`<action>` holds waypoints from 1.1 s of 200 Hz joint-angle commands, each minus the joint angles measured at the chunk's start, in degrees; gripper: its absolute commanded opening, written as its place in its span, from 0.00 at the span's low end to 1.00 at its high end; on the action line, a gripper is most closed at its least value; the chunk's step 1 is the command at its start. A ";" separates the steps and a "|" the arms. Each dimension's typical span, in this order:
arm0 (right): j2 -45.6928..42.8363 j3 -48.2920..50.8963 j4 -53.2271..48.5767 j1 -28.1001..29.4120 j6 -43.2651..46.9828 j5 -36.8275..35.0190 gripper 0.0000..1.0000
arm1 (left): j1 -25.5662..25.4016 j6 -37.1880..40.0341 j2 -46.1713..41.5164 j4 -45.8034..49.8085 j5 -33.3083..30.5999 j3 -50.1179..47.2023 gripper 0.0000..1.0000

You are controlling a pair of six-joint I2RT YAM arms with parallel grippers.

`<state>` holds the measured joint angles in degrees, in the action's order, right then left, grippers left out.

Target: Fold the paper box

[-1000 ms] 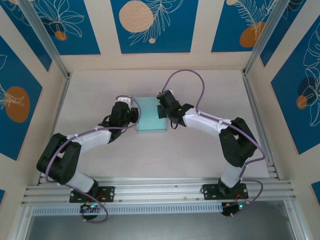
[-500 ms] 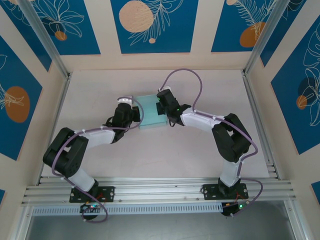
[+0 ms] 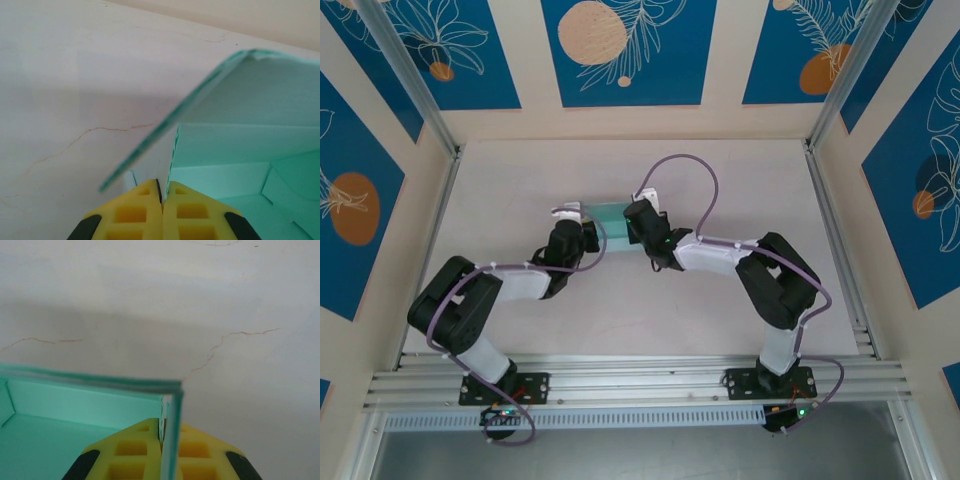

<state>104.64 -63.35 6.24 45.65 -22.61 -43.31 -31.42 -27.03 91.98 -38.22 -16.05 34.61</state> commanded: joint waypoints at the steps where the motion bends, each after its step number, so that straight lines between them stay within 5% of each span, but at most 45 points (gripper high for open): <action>1: -0.45 3.61 1.27 3.63 -2.06 3.61 0.06 | -2.83 -1.88 0.23 0.26 5.60 -2.52 0.00; 110: 0.13 16.32 13.24 7.08 -3.00 -0.10 0.06 | -2.95 -3.82 -5.85 -0.41 4.17 -12.46 0.14; 176: -0.53 21.69 19.75 9.10 -2.97 -3.16 0.06 | -2.97 -4.07 -11.83 2.74 4.35 -16.29 0.31; 220: 1.05 21.36 20.62 9.78 -2.62 -4.48 0.06 | -3.01 -4.31 -20.76 7.80 3.95 -17.12 0.53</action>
<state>102.15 -44.18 33.63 54.24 -24.86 -49.52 -33.89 -31.44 76.09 -34.37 -12.10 17.82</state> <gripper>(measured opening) 0.064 0.486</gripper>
